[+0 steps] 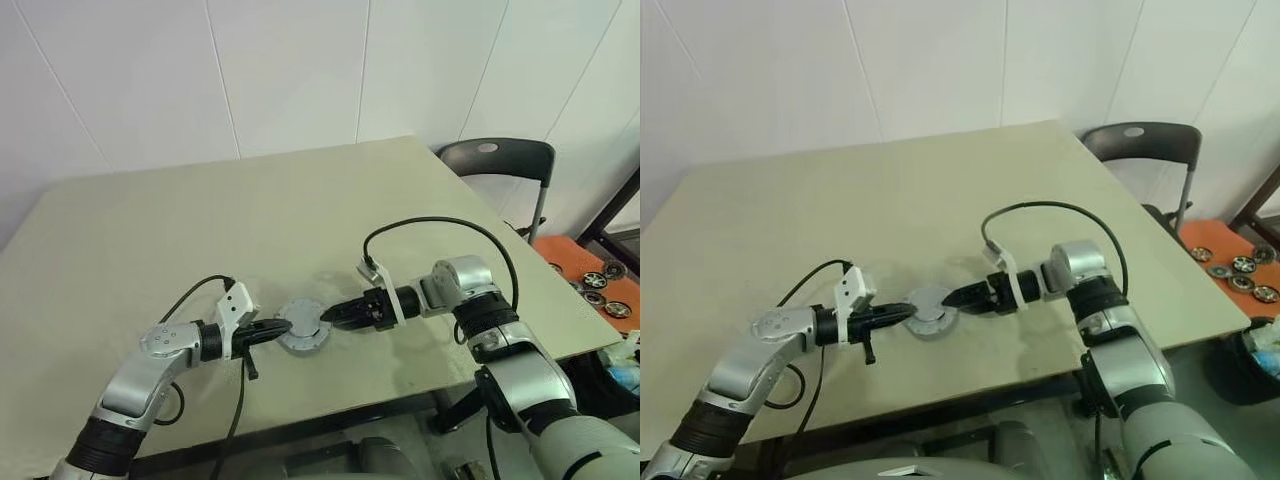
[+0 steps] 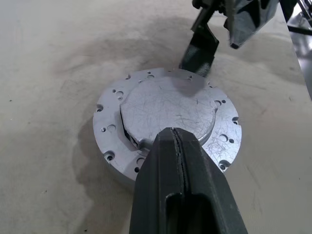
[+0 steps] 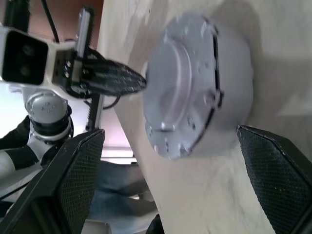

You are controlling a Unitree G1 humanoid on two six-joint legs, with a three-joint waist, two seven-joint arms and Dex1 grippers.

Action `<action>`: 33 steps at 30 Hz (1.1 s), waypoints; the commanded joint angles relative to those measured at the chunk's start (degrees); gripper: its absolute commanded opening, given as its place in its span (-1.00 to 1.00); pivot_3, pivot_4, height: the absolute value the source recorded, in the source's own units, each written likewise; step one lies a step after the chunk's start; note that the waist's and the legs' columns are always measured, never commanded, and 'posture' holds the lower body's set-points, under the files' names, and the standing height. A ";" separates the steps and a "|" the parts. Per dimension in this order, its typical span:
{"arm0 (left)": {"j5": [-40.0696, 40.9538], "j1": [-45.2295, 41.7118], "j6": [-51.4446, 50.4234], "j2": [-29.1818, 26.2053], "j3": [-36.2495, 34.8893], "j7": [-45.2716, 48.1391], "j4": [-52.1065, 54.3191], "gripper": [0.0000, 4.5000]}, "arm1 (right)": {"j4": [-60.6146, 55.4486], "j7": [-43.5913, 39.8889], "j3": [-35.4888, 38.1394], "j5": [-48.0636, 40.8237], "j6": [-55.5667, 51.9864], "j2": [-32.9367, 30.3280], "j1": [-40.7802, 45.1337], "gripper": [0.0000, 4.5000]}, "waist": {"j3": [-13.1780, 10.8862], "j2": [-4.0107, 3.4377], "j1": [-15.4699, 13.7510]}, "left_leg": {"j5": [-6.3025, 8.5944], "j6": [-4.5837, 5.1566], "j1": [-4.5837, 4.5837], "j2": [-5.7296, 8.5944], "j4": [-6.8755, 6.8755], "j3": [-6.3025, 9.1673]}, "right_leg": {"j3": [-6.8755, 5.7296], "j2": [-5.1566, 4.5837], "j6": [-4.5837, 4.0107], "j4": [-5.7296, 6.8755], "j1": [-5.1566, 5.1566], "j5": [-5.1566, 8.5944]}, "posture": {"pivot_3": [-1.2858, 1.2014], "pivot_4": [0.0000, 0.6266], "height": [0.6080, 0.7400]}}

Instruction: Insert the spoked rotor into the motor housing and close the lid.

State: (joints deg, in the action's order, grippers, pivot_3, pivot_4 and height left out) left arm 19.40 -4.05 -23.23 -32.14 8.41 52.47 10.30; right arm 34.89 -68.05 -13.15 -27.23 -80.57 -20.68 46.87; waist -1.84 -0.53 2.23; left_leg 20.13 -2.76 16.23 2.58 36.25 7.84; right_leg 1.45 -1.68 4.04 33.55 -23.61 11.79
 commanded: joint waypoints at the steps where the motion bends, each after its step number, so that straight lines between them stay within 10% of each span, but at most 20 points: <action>1: -1.71 0.95 -1.44 0.42 2.24 -0.76 -2.16 -1.00 | 0.97 0.97 1.47 -1.44 0.05 2.09 3.34 0.99 | 0.00 0.00 0.06 | 0.00 0.00 0.00 0.00 0.00 0.00 | 0.00 0.00 0.00 0.00 0.00 0.00 | 0.03 -1.00 1.00; 33: 0.13 3.46 -2.21 -4.17 -0.11 1.51 0.38 -1.00 | 0.08 -6.61 -7.14 -2.52 1.56 0.40 2.72 0.99 | 0.02 0.02 0.32 | 0.00 0.00 0.00 -0.04 0.08 -0.03 | 0.01 0.06 0.00 0.50 -0.22 0.00 | 0.03 -1.00 1.00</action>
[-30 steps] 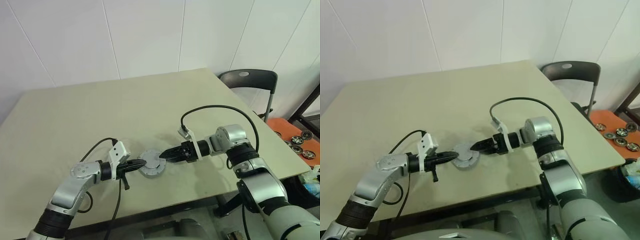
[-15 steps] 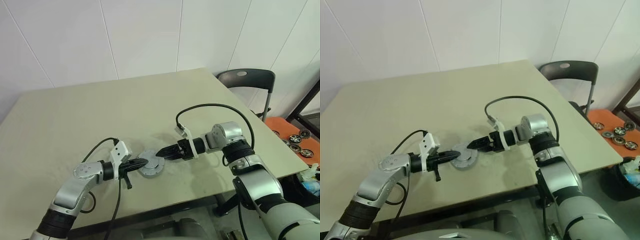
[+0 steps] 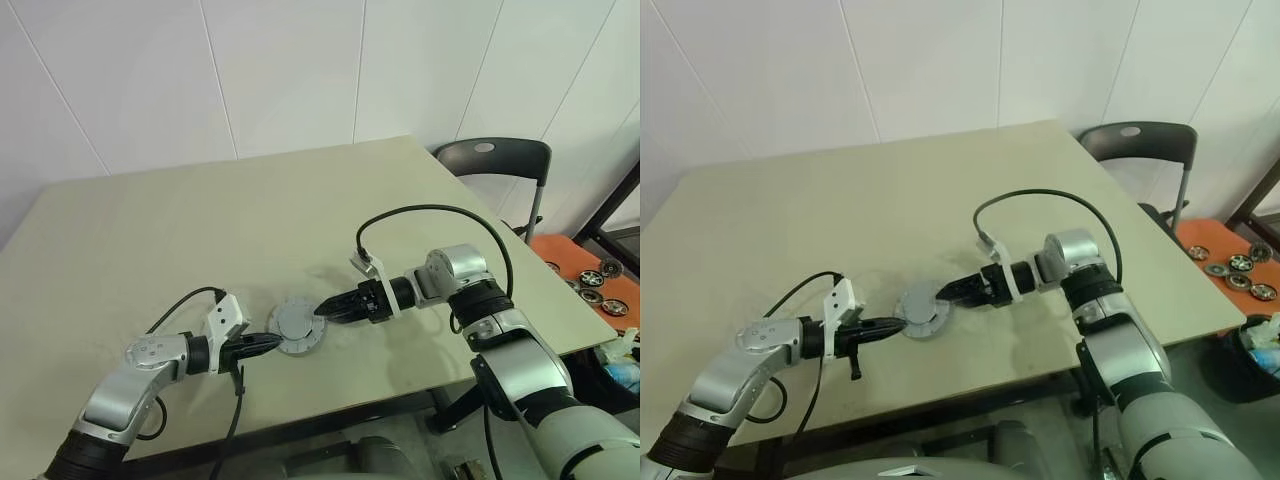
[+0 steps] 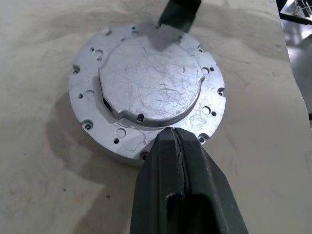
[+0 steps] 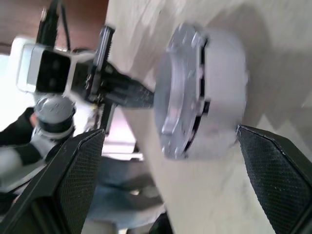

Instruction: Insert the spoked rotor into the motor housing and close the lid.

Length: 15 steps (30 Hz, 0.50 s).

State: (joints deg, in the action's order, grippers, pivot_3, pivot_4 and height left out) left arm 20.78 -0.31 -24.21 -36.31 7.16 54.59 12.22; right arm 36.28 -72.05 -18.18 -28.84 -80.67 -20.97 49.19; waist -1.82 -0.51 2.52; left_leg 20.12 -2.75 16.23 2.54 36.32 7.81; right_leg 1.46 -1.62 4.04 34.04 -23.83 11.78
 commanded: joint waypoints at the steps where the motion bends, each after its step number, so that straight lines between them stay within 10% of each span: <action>1: -1.36 -0.46 -1.23 0.17 1.22 -0.73 -1.65 -1.00 | -0.53 -2.37 -2.28 -0.39 2.38 0.90 0.59 0.99 | 0.00 0.00 0.05 | 0.00 0.00 0.00 0.00 0.00 0.00 | 0.00 0.00 0.00 0.00 0.00 0.00 | 0.03 -1.00 1.00; 15: -1.52 -0.18 -0.70 1.03 1.27 -1.25 -2.05 -1.00 | 1.04 1.94 -0.74 2.12 7.12 3.55 -0.25 0.99 | 0.04 0.06 0.06 | 0.00 -0.01 -0.03 -0.02 0.01 0.00 | 0.00 0.02 -0.01 0.08 -0.03 -0.01 | 0.03 -1.00 1.00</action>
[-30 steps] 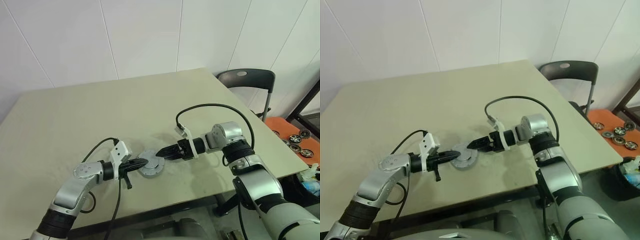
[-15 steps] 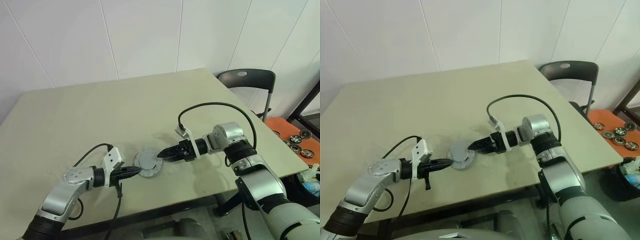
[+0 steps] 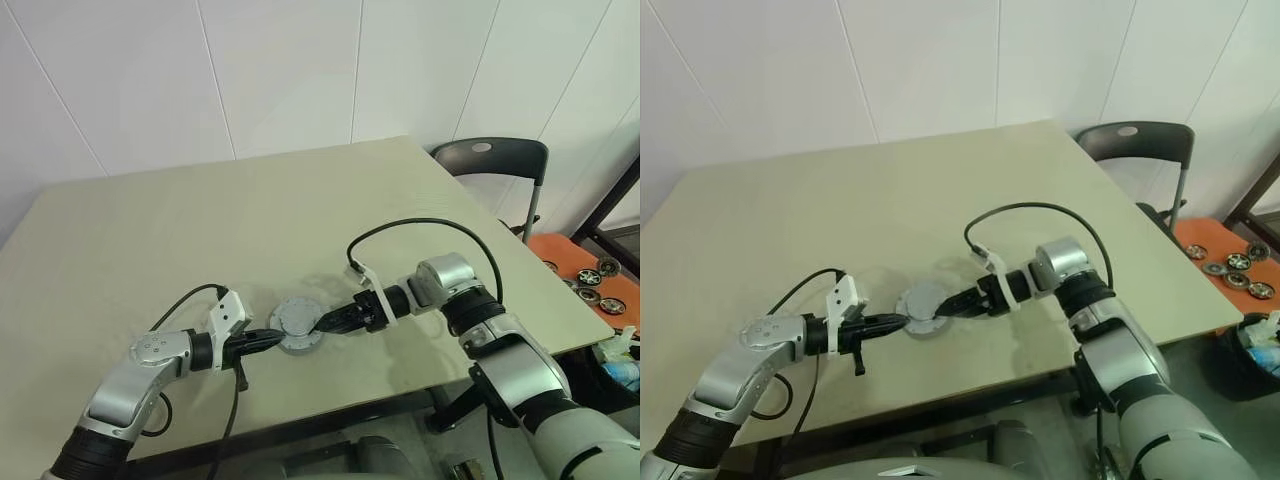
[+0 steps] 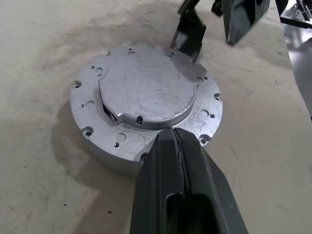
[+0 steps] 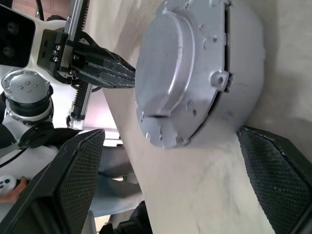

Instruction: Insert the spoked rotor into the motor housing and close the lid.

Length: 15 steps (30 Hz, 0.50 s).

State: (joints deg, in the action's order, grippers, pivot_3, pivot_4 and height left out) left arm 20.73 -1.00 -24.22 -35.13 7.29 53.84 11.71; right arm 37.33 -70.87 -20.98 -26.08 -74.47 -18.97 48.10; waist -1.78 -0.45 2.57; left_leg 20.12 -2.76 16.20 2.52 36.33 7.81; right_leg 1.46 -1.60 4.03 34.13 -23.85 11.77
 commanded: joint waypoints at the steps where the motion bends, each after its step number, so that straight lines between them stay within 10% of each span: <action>1: -1.49 0.39 -0.69 -0.12 1.18 -0.48 -1.63 -1.00 | 0.18 1.00 2.30 -0.60 1.00 1.82 0.87 0.99 | 0.00 0.00 0.01 | 0.00 0.00 0.00 0.00 0.00 -0.01 | 0.00 0.00 0.00 0.00 0.00 0.00 | 0.03 -1.00 1.00; 15: -1.73 -1.14 -0.18 0.41 1.49 -0.51 -3.01 -1.00 | 3.44 6.29 7.55 -0.11 3.34 5.88 0.85 0.99 | 0.00 -0.01 0.15 | -0.01 0.00 -0.21 -0.01 0.17 -0.03 | 0.00 0.04 -0.11 0.06 0.24 -0.05 | 0.03 -1.00 1.00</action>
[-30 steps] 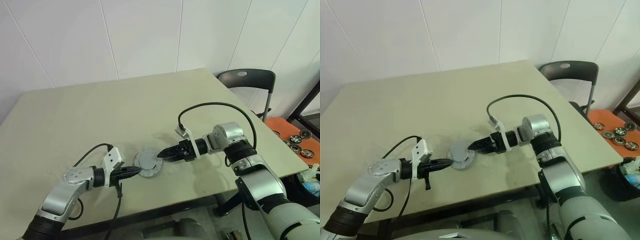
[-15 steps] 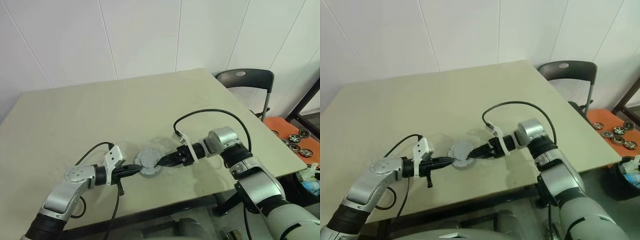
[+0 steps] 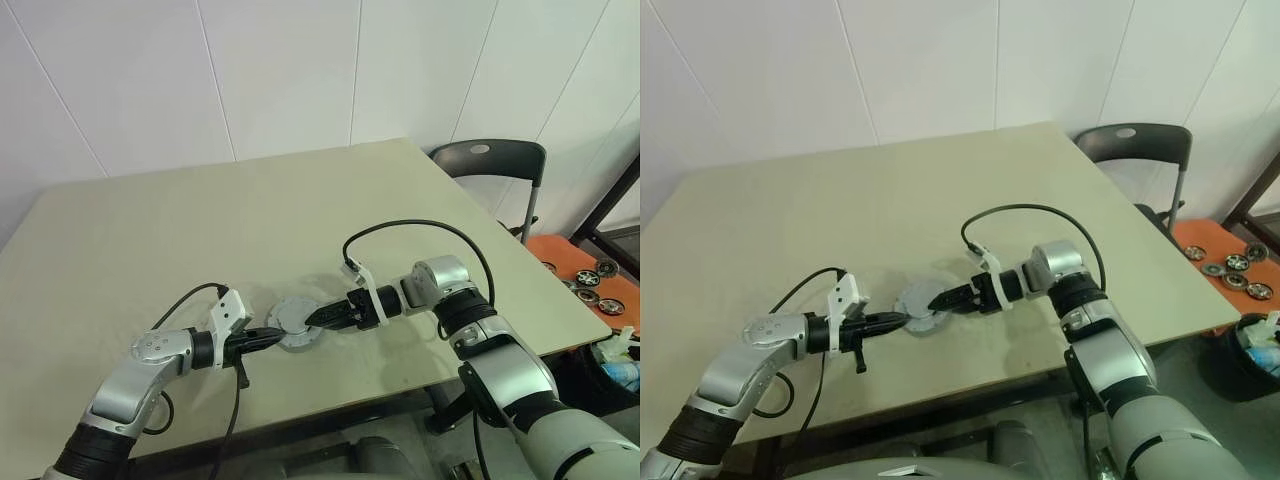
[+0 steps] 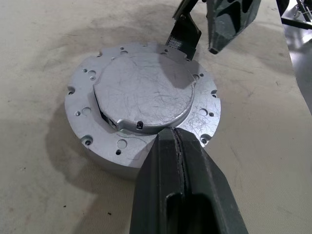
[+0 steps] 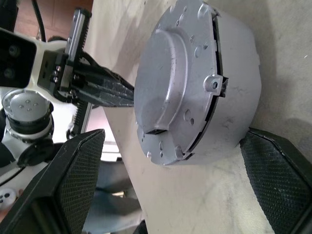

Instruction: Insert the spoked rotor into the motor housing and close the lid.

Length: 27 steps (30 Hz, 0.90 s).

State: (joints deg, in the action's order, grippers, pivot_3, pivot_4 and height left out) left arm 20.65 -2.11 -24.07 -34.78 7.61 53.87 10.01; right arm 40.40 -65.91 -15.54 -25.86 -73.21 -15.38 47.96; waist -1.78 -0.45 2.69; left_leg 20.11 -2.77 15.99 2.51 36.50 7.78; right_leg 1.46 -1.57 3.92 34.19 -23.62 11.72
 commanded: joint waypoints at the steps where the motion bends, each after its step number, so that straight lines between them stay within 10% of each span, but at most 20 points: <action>1: -1.66 -0.06 -0.27 0.11 1.19 -0.52 -1.36 -1.00 | 0.80 1.89 2.95 -0.44 2.31 2.78 1.11 0.99 | 0.00 0.00 0.06 | 0.00 0.00 -0.07 -0.01 0.00 -0.01 | 0.00 0.00 0.00 0.00 0.06 0.00 | 0.03 -1.00 1.00; 16: -1.77 -1.05 0.49 0.09 1.23 -0.09 -2.63 -1.00 | 1.80 5.73 8.09 -0.81 2.07 6.02 0.58 0.99 | -0.02 -0.02 -0.04 | 0.00 0.00 -0.13 -0.03 -0.02 -0.01 | 0.01 0.00 0.00 -0.02 0.13 0.00 | 0.03 -1.00 1.00; 23: -1.84 -0.86 0.66 -0.01 0.96 0.12 -2.82 -1.00 | 2.22 6.50 8.43 -0.15 3.22 6.66 0.35 0.05 | -0.05 -0.08 -0.08 | 0.00 0.00 -0.09 -0.02 -0.02 -0.01 | 0.01 0.00 0.00 -0.05 0.12 0.00 | 0.03 -1.00 1.00; 27: -1.86 -0.73 0.71 -0.05 0.92 0.16 -2.84 -1.00 | 2.22 6.50 8.50 0.22 3.15 6.83 0.29 -0.03 | -0.04 -0.06 -0.12 | 0.00 0.00 -0.11 0.00 0.01 0.02 | 0.01 -0.01 0.00 -0.04 0.16 0.00 | 0.03 -1.00 1.00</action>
State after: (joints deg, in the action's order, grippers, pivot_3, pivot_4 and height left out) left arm 20.59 -2.59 -23.05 -34.67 8.41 55.33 8.60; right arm 43.68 -58.89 -6.50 -25.04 -69.73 -10.09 47.27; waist -1.82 -0.52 2.57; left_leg 20.11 -2.77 15.88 2.51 36.51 7.80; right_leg 1.47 -1.58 3.91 34.15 -23.45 11.72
